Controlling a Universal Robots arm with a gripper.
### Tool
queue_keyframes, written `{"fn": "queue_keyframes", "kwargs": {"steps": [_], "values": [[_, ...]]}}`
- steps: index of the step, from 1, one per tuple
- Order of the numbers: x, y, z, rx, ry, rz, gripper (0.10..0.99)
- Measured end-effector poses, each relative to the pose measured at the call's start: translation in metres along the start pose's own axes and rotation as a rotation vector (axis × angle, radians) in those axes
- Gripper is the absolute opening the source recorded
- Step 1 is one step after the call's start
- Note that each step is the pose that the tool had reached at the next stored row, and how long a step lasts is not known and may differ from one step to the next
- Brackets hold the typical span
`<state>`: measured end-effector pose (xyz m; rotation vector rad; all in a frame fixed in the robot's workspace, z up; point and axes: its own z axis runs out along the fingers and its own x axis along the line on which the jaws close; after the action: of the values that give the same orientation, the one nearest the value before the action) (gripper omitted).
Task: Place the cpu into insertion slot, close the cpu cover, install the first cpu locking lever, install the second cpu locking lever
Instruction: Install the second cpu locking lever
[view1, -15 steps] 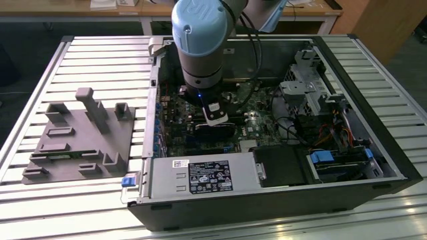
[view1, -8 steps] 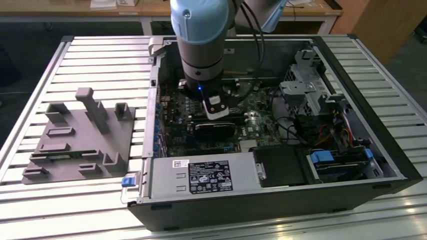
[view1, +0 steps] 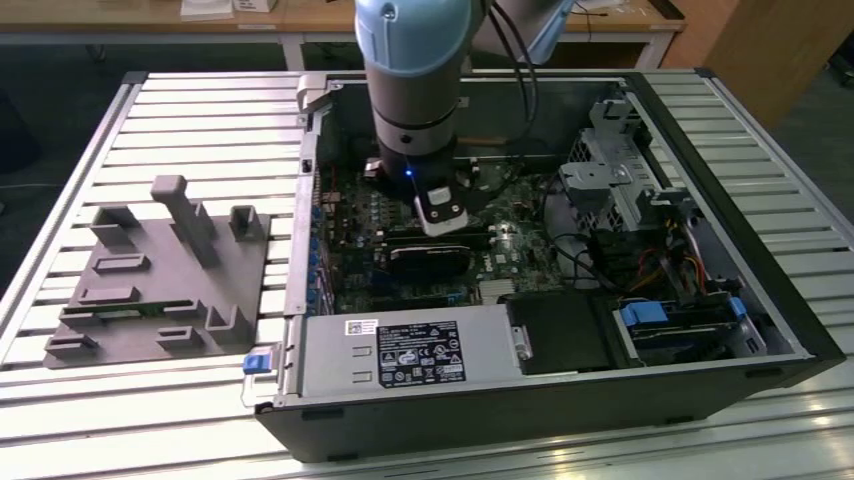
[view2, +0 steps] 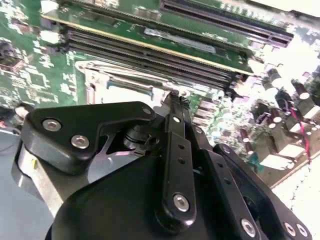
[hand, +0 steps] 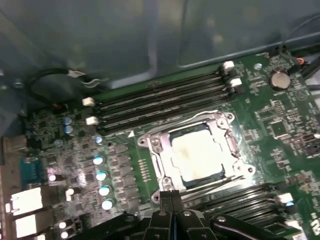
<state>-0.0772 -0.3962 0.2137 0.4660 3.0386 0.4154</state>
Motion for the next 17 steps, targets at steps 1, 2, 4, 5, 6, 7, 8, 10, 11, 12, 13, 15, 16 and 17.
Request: {"fn": "queue_keyframes", "kwargs": {"steps": [1,2,4,5,6,7,8,10,11,12,13,15,16,17], "values": [[-0.0024,0.0007,0.0002,0.001,-0.0001,0.000,0.106],[-0.0052,0.0016,0.0004,0.002,0.0000,0.001,0.106],[-0.0118,0.0036,0.0010,0.004,0.0004,0.001,0.106],[-0.0149,0.0046,0.0013,0.005,0.0005,0.001,0.106],[-0.0179,0.0057,0.0016,0.005,0.0006,0.001,0.106],[-0.0207,0.0068,0.0020,0.006,0.0008,0.001,0.106],[-0.0234,0.0080,0.0023,0.006,0.0009,0.001,0.106],[-0.0263,0.0118,0.0035,0.007,0.0008,0.001,0.106],[-0.0257,0.0185,0.0056,0.011,-0.0003,0.001,0.106],[-0.0249,0.0222,0.0067,0.014,-0.0013,0.001,0.106],[-0.0243,0.0250,0.0076,0.019,-0.0030,0.001,0.106],[-0.0237,0.0286,0.0090,0.043,-0.0104,-0.001,0.106],[-0.0234,0.0300,0.0096,0.059,-0.0149,-0.003,0.106],[-0.0231,0.0314,0.0101,0.075,-0.0196,-0.004,0.106]]}}
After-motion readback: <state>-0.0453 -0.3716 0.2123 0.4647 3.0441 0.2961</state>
